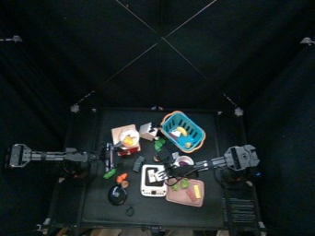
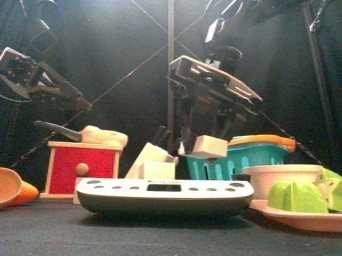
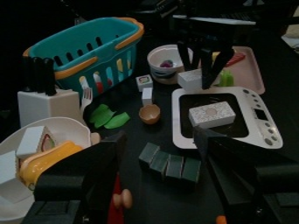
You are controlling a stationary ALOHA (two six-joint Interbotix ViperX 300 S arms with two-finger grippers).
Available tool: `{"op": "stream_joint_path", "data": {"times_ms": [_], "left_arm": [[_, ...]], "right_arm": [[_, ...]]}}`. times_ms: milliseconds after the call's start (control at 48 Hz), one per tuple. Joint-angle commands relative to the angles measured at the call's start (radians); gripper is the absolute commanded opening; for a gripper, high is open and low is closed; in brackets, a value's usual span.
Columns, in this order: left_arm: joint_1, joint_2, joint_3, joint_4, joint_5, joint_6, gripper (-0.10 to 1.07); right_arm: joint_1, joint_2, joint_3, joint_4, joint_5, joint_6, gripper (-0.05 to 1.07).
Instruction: Place rice to left of stove
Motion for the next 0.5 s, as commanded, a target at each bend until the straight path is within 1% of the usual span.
{"op": "stream_joint_path", "data": {"times_ms": [0, 125, 229, 396, 479], "left_arm": [[0.002, 0.003, -0.014, -0.002, -0.005, 0.002, 0.96], [0.002, 0.003, -0.014, -0.002, -0.005, 0.002, 0.96], [0.003, 0.002, -0.014, -0.002, -0.005, 0.005, 0.96], [0.005, 0.002, -0.012, -0.002, -0.005, 0.005, 0.96], [0.005, 0.0, -0.012, -0.002, -0.003, 0.002, 0.96]], "right_arm": [[-0.003, -0.008, -0.061, -0.005, -0.095, -0.002, 0.68], [-0.005, 0.041, -0.103, -0.009, -0.187, -0.003, 0.68], [-0.005, 0.066, -0.129, -0.032, -0.218, 0.0, 0.68], [-0.005, 0.114, -0.158, -0.029, -0.216, -0.003, 0.68], [-0.005, 0.106, -0.146, -0.029, -0.169, -0.003, 0.68]]}}
